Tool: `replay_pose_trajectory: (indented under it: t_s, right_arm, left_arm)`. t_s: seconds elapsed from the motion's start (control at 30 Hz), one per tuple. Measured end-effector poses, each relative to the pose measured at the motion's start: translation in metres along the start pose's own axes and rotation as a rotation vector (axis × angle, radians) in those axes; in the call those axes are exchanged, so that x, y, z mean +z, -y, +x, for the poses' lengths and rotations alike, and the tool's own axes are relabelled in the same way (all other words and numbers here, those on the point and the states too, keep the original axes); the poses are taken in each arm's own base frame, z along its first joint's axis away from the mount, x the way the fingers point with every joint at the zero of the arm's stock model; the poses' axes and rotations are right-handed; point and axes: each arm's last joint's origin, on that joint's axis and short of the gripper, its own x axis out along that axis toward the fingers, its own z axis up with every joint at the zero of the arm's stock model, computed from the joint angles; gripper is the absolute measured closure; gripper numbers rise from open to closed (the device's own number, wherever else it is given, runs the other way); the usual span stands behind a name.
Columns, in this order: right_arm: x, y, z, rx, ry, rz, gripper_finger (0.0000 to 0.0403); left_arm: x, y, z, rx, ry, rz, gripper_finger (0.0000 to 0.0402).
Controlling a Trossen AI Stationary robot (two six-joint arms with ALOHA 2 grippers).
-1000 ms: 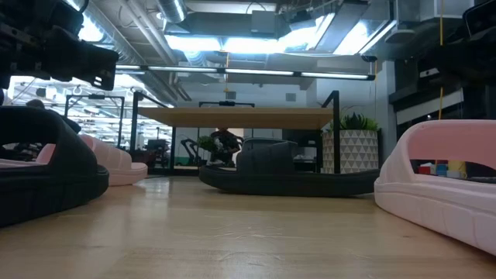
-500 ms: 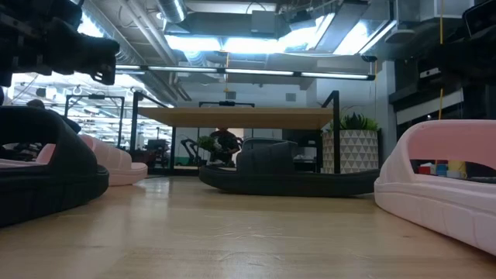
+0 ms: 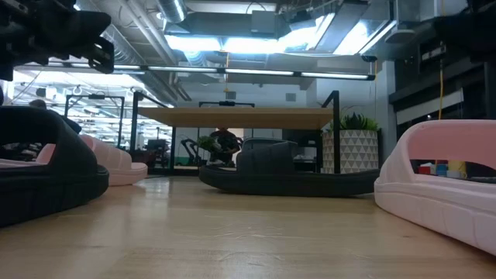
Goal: Pick and place slides into the shelf
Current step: Put the right pink slides on the shelf
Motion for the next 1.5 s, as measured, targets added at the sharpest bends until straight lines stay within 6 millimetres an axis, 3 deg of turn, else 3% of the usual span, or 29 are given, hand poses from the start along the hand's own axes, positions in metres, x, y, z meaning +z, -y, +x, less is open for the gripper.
replay_pose_trajectory:
  t_s: [0.23, 0.53, 1.07, 1.5]
  right_arm:
    - [0.030, 0.001, 0.003, 0.002, -0.055, -0.021, 0.0400]
    - [0.032, 0.001, 0.029, 0.010, -0.183, 0.056, 0.0400]
    - [0.061, -0.011, 0.064, 0.098, -0.292, 0.029, 0.0401]
    - [0.059, -0.019, 0.086, 0.125, -0.372, -0.014, 0.0400]
  left_arm:
    - [0.006, 0.001, 0.004, 0.072, -0.012, -0.014, 0.0401]
    - [0.015, 0.009, 0.013, 0.102, -0.046, -0.010, 0.0401]
    - [0.020, 0.025, 0.041, 0.145, -0.199, 0.034, 0.0401]
    - [0.022, 0.038, 0.058, 0.170, -0.268, 0.061, 0.0402]
